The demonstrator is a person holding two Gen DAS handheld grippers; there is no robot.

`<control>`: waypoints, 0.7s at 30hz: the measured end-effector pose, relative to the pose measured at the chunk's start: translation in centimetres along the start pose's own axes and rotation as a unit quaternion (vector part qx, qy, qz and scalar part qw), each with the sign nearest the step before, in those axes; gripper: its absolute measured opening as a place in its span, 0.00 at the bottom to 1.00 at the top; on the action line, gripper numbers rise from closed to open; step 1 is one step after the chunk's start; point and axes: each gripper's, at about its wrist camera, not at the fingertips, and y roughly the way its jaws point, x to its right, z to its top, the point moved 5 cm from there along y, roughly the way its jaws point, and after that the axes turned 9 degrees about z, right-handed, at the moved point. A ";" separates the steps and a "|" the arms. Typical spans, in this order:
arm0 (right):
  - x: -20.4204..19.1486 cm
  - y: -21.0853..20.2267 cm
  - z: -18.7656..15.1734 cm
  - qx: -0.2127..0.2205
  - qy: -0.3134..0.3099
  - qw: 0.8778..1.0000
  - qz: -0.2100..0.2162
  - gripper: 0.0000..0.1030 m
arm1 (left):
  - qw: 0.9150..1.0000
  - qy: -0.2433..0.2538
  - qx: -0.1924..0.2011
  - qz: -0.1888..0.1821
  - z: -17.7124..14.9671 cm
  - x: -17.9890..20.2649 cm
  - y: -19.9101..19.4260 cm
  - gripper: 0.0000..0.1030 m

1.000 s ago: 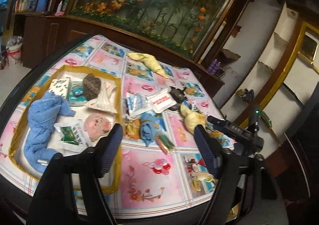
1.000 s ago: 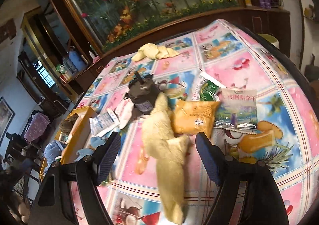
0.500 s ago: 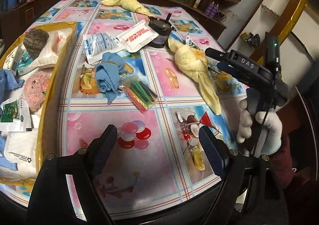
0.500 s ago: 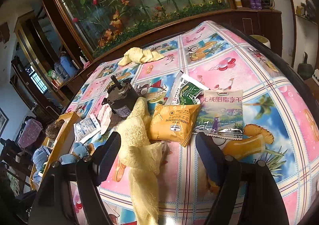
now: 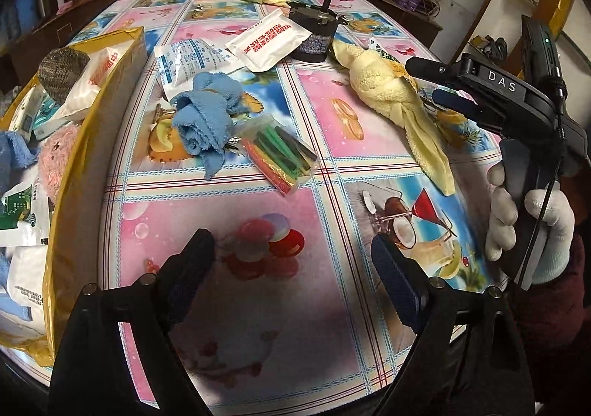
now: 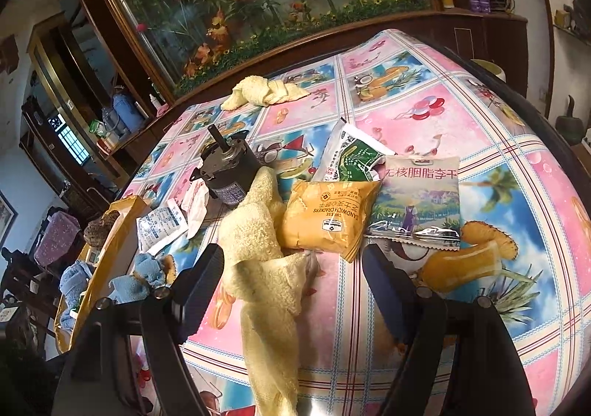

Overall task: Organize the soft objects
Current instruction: 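Move the right tool to the yellow fuzzy towel while the left tool approaches the blue towel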

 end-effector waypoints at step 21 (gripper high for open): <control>-0.4 -0.2 -0.1 -0.001 -0.005 1.000 0.013 0.75 | 0.999 -0.026 0.029 -0.031 3.9 -2.0 -2.5 0.93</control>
